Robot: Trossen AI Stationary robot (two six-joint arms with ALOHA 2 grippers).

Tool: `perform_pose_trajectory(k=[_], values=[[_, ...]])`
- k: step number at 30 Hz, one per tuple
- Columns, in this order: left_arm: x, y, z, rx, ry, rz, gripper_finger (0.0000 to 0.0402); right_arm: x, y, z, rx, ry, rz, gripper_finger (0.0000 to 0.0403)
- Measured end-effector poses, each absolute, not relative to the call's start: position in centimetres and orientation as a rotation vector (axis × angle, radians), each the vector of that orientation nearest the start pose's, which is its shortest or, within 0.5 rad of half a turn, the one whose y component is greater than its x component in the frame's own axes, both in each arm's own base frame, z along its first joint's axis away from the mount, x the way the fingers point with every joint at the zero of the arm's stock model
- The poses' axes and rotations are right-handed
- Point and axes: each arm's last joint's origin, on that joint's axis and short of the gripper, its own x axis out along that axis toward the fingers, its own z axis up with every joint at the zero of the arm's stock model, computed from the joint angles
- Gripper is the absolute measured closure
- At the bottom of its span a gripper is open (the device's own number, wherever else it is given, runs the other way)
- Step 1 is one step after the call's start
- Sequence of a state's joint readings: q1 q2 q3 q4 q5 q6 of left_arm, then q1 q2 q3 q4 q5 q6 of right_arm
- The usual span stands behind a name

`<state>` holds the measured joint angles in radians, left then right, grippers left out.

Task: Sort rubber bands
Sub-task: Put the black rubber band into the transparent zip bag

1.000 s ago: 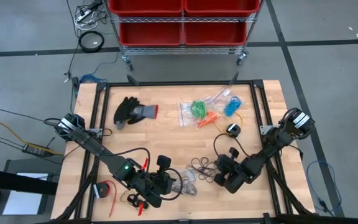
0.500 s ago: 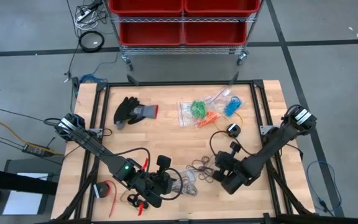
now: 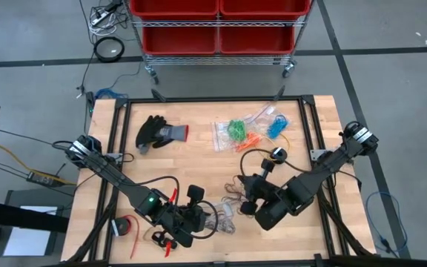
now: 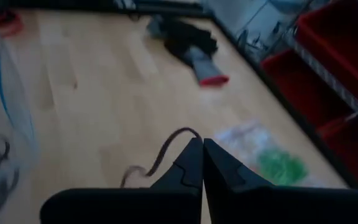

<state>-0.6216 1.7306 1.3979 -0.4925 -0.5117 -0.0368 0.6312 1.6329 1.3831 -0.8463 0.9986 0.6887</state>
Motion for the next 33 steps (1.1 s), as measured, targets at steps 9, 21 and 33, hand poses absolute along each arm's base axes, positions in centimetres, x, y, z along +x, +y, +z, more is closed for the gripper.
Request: perform_pose_trajectory(k=[9, 21, 33], values=[[31.4, -20.8, 27.3, 0.411, 0.697, -0.092, 0.0399, 30.3, 17.4, 32.8, -0.218, 0.435, -0.496, 0.0403], [31.5, -20.8, 27.3, 0.408, 0.689, -0.093, 0.0399, 31.7, 18.5, 35.5, -0.262, 0.257, -0.371, 0.0403], [31.5, -20.8, 27.3, 0.408, 0.689, -0.093, 0.0399, 31.0, 20.0, 35.8, -0.255, 0.224, -0.323, 0.0403]])
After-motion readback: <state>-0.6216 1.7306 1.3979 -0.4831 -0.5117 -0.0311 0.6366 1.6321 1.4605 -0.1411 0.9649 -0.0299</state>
